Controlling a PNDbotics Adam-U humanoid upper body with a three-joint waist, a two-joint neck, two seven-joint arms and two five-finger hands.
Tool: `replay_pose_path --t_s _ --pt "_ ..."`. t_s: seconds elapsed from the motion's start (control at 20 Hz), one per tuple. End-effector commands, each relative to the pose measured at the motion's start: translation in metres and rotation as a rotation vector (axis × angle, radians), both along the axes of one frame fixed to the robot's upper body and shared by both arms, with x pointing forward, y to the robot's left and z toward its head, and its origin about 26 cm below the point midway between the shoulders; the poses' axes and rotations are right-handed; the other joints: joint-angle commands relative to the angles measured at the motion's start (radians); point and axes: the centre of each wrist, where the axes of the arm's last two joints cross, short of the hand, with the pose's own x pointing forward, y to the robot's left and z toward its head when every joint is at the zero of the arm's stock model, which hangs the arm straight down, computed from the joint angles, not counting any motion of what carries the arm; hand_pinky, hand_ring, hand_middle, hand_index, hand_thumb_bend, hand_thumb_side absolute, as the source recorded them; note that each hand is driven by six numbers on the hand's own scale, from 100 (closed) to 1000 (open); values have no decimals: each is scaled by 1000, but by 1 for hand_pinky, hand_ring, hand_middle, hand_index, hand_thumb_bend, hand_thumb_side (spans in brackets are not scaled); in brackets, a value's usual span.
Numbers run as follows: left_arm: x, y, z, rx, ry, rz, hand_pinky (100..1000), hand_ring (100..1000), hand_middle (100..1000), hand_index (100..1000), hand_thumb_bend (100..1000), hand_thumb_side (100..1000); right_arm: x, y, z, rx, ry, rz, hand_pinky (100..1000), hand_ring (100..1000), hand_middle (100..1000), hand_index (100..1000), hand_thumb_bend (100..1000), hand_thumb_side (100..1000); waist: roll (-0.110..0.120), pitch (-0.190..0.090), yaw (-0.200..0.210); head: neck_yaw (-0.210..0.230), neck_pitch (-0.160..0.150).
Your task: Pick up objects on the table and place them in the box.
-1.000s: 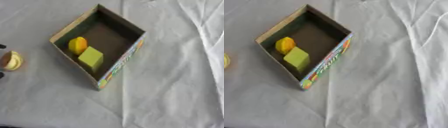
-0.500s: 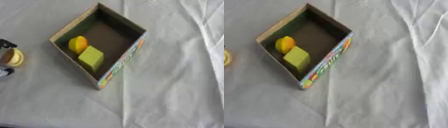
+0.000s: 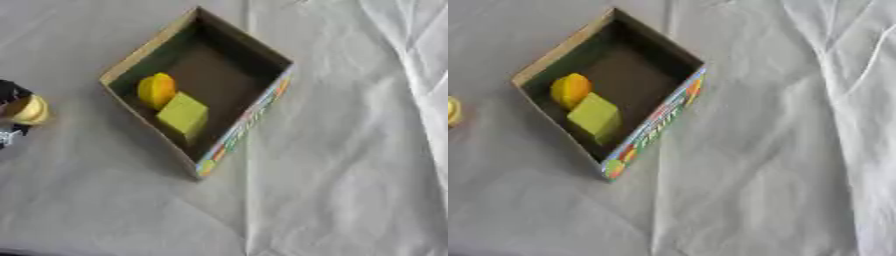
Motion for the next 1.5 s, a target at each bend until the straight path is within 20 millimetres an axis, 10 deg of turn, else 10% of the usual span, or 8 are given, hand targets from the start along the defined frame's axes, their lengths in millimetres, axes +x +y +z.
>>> replay_pose_path --t_s 0.05,0.45,1.0,1.5 --pt "-3 -14 43 21 -164 -81 721 672 580 707 100 103 -3 0 11 -12 -26 7 894 793 637 853 100 482 1 -27 3 -3 4" --pt "-8 -103 109 -16 -451 -413 703 644 559 692 100 100 -1 2 18 2 -63 38 894 794 633 854 100 483 -5 -49 1 6 13" --pt "0 -203 147 -16 -516 -609 695 625 563 699 100 100 8 15 38 63 -144 139 892 795 636 851 100 492 -39 -36 -82 90 -16" --pt "50 -255 89 -56 -302 -535 724 653 582 721 100 100 9 18 41 93 -142 175 892 794 635 849 100 503 -34 -22 -97 86 -25"
